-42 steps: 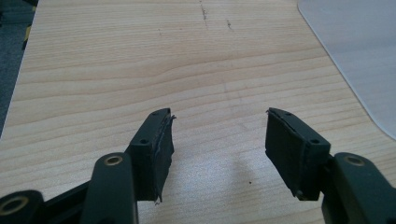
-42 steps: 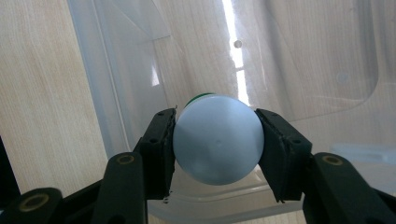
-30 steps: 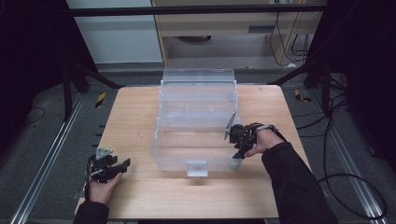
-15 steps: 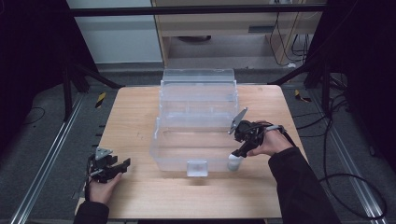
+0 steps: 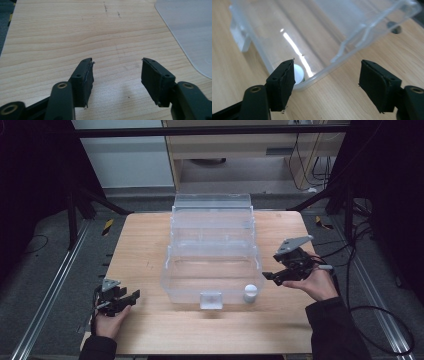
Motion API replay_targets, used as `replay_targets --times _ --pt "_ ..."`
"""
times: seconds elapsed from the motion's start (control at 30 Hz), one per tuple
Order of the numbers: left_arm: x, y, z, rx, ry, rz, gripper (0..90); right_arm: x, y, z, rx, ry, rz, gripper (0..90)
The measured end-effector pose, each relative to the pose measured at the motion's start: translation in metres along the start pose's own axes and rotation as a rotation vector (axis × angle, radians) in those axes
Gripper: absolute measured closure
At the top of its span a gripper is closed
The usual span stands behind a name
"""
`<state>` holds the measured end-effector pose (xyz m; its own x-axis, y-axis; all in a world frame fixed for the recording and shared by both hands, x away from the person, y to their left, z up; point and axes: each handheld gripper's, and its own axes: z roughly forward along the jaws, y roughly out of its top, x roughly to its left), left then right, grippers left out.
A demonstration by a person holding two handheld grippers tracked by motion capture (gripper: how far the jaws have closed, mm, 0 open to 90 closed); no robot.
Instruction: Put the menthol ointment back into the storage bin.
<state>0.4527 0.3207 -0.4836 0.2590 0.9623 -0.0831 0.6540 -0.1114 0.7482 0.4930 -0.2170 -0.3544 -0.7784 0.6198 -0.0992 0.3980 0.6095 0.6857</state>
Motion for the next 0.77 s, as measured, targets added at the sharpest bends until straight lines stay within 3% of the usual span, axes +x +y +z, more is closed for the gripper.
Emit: replay_targets --times 0.17,0.43,0.57,0.67,0.77 --pt "0.0 0.0 0.0 0.002 -0.021 -0.002 49.7 -0.007 -0.029 -0.012 -0.115 -0.086 0.139 25.6" --pt "0.002 -0.001 0.001 0.014 -0.024 -0.011 59.4 -0.012 -0.075 -0.004 -0.193 -0.148 0.232 32.5" --pt "0.005 -0.001 -0.001 0.01 -0.019 -0.019 65.5 -0.017 -0.1 0.003 -0.268 -0.182 0.317 42.3" --pt "0.007 -0.001 -0.001 0.014 -0.018 -0.015 69.2 -0.02 -0.116 0.008 -0.227 -0.197 0.338 43.7" --pt "0.007 0.0 0.0 0.013 -0.015 -0.009 69.9 -0.023 -0.13 0.013 -0.228 -0.215 0.382 43.7"
